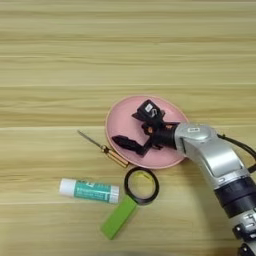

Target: Move the objects on the table

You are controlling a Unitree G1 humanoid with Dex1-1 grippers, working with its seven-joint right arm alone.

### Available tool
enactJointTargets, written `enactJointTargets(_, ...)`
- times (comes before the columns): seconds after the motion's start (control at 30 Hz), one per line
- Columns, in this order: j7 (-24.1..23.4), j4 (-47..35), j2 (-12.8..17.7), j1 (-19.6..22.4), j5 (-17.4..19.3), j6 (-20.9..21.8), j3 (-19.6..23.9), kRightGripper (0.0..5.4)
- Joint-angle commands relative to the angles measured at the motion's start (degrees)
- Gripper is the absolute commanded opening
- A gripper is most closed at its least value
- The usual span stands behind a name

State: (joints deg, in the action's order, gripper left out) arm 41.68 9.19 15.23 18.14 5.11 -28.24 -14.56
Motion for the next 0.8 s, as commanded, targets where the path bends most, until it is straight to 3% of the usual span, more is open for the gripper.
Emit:
enactJointTargets(0.03,-0.77,-1.26,-0.35,3.35,-0.37,0.78,-0.12,5.38)
enactJointTargets(0.8,-0.72,-3.01,-2.26,3.73,-0.49,-0.44,-1.53,5.38)
